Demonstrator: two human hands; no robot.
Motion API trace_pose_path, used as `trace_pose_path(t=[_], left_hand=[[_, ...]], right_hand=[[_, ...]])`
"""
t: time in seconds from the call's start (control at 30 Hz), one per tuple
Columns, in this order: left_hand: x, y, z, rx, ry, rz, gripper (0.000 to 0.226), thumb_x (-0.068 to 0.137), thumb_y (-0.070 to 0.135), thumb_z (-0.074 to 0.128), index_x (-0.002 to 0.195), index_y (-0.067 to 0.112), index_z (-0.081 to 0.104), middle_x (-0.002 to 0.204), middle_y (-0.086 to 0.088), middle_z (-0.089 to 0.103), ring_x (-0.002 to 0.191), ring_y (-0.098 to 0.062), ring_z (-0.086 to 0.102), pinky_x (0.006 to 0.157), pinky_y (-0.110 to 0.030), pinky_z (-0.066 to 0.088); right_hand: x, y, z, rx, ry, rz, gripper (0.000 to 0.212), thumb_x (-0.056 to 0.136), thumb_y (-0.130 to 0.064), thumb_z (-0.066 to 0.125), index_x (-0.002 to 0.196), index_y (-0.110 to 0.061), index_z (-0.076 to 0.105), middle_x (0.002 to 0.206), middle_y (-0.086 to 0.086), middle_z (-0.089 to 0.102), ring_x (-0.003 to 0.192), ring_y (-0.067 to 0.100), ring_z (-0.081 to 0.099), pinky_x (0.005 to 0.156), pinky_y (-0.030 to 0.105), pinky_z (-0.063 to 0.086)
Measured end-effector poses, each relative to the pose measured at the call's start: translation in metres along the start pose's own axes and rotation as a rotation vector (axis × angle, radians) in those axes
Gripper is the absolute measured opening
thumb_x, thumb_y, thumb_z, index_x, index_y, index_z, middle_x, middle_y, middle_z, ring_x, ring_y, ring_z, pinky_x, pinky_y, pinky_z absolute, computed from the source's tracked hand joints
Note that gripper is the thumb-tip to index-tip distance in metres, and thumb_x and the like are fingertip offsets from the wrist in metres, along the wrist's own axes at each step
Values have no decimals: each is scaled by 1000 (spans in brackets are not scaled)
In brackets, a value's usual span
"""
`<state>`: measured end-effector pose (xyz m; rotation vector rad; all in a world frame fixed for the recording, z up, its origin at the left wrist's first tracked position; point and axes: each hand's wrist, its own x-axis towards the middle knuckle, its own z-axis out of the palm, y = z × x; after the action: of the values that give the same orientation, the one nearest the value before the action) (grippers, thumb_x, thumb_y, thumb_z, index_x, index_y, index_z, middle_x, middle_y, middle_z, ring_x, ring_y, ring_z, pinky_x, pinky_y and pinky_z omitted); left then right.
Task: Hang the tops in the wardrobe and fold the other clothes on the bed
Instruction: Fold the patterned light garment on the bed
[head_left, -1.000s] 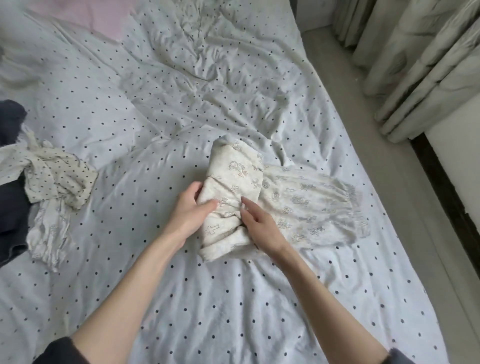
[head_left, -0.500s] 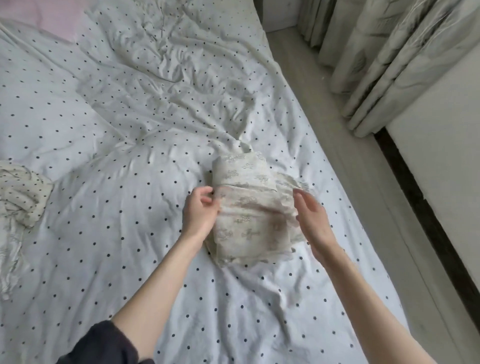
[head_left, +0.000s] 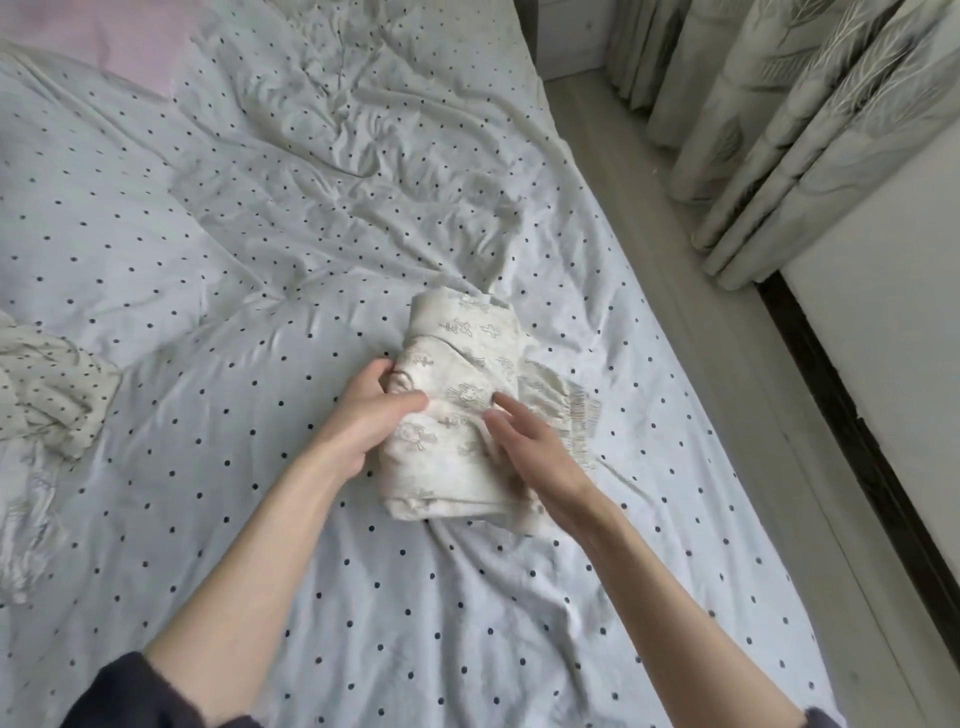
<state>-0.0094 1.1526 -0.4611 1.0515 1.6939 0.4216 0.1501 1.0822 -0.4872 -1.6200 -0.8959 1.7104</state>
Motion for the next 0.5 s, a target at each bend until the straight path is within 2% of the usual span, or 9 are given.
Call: trace_pose_path(t=[0.07,0.13,0.2,0.23,0.3,0.37,0.43,0.47,0.5], left_hand=[[-6,18,-18,85,20,66,42,76,4,70,111,18,52,95,3,63,87,-18,63,77,-31,51],[-12,30,-17,264,-9,121,47,76,12,72,117,18,49,105,-2,62,98,-23,62,91,-39,49],[-18,33,2,395,-113,155,60,80,20,70,133,15,41,116,-6,58,109,-25,58,98,-40,44],[-20,32,15,410,-198,166,63,84,24,67,138,15,37,116,-6,57,110,-25,57,99,-39,43],[-25,24,43,399,-382,190,56,91,27,58,142,19,35,110,-2,55,104,-23,58,94,-33,44],[-25,8,65,564,-379,361,46,97,28,48,141,20,40,119,-3,52,110,-19,51,96,-25,36],[-21,-13,73,780,-238,545,47,99,29,42,144,21,35,145,-4,34,135,-17,27,108,-24,17],[-18,-23,73,868,-234,593,52,99,32,40,148,25,25,155,-1,17,143,-16,11,113,-29,8],[-16,-35,71,950,-273,589,58,99,36,39,150,31,13,158,3,1,145,-17,-4,115,-35,2]], right_hand=[[3,-5,14,97,-110,39,48,99,-33,45,143,-18,38,145,-6,40,128,4,38,111,25,27],[8,-5,20,127,-140,73,43,99,-31,43,138,-11,46,131,-3,52,118,9,47,104,28,35],[7,-3,12,248,-54,105,41,100,-25,41,125,5,52,104,5,56,95,15,49,82,27,38],[4,-1,4,316,17,128,41,100,-23,39,120,10,53,98,7,55,90,17,47,77,29,37],[-4,7,-17,367,165,140,36,100,-22,37,108,3,62,94,8,60,85,18,51,75,28,39],[-13,15,-37,227,309,90,31,99,-24,36,94,-8,62,92,5,60,82,17,52,74,29,42],[-16,24,-45,23,427,14,29,99,-27,39,112,-13,61,115,1,61,107,18,55,95,32,41],[-17,29,-44,-112,462,-34,34,99,-25,40,129,-15,53,133,0,52,125,16,46,108,30,33],[-17,33,-40,-267,489,-99,41,99,-21,41,139,-13,43,146,2,39,136,16,34,113,26,22]])
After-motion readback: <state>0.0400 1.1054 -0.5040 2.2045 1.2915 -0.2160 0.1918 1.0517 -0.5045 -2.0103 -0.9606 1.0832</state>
